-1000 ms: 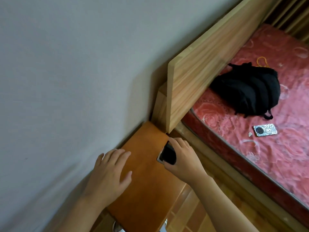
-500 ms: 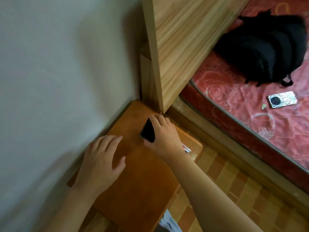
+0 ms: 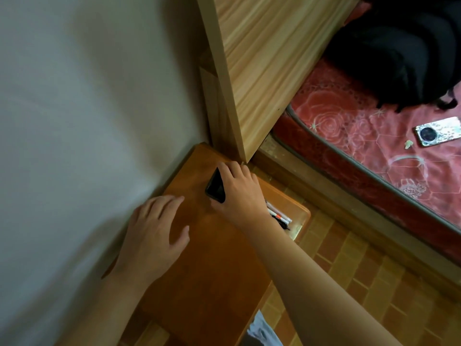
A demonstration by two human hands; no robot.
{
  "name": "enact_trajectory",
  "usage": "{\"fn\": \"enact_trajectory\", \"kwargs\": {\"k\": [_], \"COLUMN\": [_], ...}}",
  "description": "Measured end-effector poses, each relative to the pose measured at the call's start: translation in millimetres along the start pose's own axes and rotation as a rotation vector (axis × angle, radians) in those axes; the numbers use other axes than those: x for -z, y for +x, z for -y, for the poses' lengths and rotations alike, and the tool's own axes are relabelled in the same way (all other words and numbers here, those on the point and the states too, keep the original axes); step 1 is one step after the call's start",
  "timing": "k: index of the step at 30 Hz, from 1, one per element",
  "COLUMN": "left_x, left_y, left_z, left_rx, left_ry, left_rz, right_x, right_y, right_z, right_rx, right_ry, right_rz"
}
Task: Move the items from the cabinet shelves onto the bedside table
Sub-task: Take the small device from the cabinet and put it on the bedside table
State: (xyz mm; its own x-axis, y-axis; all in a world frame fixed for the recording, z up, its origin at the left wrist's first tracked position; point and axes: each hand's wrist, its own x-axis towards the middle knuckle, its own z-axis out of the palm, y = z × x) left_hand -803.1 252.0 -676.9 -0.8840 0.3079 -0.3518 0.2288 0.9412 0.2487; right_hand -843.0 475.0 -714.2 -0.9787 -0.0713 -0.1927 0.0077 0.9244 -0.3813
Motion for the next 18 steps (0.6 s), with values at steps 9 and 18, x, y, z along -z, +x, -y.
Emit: {"fn": "enact_trajectory", "kwargs": {"k": [9,18], "left_x": [-4.0,0.0], "left_y": [-6.0,-13.3], "left_z": [4.2,10.3], "left_rx": [-0.005,-0.008], "left_ry": [-0.033,-0.03], "left_rz": [-0.022,-0.076], "right_x": [-0.2,19.7], "right_y": [-5.2,-20.9], "right_z": [0.9,-3.0], "right_rx": [-0.038,-0.001], "right_ry": [0.003,-0.018], "right_rz": [-0.009,-0.001]}}
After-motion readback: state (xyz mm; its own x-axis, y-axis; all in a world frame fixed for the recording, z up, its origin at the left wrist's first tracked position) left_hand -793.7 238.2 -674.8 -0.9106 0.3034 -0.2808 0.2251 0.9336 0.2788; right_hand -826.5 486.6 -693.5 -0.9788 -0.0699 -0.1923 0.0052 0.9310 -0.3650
